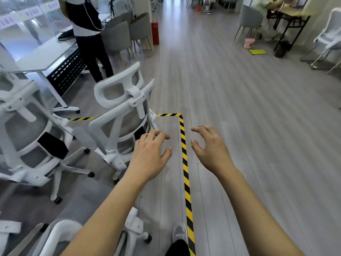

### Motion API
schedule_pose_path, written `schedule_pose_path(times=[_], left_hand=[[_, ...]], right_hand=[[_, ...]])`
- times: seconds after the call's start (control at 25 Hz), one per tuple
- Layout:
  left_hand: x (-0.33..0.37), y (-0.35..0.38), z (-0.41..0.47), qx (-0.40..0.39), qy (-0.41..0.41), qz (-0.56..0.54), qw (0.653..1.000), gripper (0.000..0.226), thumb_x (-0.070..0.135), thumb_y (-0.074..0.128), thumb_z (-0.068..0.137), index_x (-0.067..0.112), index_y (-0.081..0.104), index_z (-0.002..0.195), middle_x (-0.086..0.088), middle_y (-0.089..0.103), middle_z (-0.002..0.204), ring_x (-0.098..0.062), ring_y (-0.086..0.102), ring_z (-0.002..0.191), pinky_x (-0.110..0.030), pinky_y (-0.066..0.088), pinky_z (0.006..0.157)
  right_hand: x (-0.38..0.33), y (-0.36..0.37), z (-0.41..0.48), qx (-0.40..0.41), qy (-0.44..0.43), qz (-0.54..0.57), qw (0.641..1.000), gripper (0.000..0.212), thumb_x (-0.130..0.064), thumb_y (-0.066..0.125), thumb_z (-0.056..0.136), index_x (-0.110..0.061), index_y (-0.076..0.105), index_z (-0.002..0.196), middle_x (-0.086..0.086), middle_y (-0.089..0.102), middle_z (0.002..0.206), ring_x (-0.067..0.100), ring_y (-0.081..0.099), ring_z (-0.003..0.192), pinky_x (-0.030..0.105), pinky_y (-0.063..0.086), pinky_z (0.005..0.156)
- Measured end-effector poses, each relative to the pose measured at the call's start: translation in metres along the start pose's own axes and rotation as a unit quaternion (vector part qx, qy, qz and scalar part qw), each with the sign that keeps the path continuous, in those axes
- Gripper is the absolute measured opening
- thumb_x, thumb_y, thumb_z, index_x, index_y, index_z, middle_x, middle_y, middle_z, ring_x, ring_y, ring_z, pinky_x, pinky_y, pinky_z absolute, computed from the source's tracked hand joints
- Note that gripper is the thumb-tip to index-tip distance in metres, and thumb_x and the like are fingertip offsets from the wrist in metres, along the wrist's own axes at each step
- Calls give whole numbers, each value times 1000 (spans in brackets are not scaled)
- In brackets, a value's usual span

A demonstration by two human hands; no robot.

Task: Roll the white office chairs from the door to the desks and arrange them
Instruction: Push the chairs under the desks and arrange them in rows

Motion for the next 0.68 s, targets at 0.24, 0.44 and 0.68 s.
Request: schedule_pose_path(times=[0.24, 0.44, 0.68], left_hand=[[-10, 58, 159, -9, -12, -34, 999, 33, 40, 51, 96, 31, 53, 127, 6, 51, 132, -20, 44, 126, -42, 37, 108], [-17, 86, 285, -10, -22, -38, 999, 31, 39, 50, 97, 31, 53, 127, 7, 51, 131, -18, 43, 126, -39, 36, 108], [-53, 121, 450, 17, -81, -11, 997, 30, 39, 51, 97, 30, 54, 126, 7, 53, 129, -18, 44, 123, -40, 37, 106]], right_hand=[[63, -2, 140, -40, 6, -32, 999, 39, -32, 57, 98, -29, 55, 137, -10, 52, 138, 13, 48, 126, 36, 40, 107], [110, 4, 269, -52, 7, -23, 998, 38, -32, 56, 99, -31, 53, 137, -10, 52, 138, 12, 47, 127, 35, 39, 107], [162, 38, 461, -86, -44, 9, 995, 37, -31, 56, 99, -31, 54, 136, -10, 53, 135, 14, 48, 125, 36, 42, 105]])
Point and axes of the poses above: each hand's wrist, its own z-axis towards the middle knuckle, its own y-axis out of the palm, x = y × z, the point moved 2 cm from there along z, towards the middle knuckle
